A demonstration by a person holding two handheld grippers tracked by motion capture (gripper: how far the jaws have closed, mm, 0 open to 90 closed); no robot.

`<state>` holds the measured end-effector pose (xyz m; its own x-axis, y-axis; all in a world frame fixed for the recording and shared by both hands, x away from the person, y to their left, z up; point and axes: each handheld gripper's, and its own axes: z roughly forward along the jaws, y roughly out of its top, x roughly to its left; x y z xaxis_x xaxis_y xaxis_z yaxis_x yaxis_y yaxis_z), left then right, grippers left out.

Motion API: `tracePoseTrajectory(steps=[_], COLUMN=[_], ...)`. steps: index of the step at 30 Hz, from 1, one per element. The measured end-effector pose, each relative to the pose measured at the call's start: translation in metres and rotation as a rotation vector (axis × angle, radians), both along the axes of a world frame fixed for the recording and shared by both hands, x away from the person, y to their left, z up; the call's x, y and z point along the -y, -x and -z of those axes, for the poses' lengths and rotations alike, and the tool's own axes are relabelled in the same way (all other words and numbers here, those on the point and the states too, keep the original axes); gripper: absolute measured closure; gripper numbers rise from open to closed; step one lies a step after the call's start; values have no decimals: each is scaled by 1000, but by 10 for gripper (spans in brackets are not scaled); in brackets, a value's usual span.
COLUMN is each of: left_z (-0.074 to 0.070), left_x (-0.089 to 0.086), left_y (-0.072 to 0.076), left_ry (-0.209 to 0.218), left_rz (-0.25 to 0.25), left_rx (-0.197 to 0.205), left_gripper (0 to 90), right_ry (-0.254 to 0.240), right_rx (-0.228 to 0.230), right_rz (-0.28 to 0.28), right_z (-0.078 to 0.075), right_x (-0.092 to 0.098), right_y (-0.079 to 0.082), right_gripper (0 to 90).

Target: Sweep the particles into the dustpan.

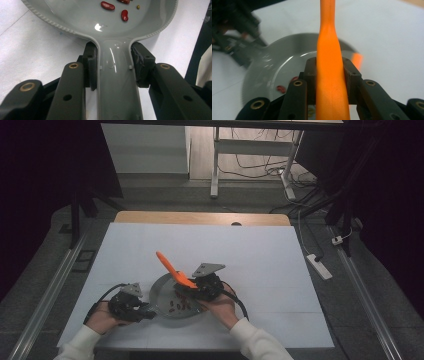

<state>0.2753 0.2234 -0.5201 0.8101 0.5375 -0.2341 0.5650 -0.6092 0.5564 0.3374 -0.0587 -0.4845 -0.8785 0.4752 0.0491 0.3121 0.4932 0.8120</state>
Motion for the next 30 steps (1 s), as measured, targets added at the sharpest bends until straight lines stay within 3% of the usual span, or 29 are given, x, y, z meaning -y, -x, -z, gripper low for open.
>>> tracePoseTrajectory(steps=[2,6,11,17,20,30], left_z=[0,1,1,1,1,1], left_x=[0,0,0,0,0,0], left_y=[0,0,0,0,0,0], left_ry=[-3,-5,-4,-4,-2,-3], left_rz=[2,0,-6,-9,-11,-11], left_rx=[0,-1,0,1,4,3], left_gripper=[616,615,616,616,615,615], right_ry=[-6,39,93,87,103,72], right_rx=[21,79,58,35,45,16], right_rz=[52,155,239,208,198,163], right_z=[-4,-4,9,14,13,15], right_x=[11,34,50,45,41,34], right_y=[-7,-21,-38,-35,-32,-20], right_gripper=[694,694,694,694,693,690])
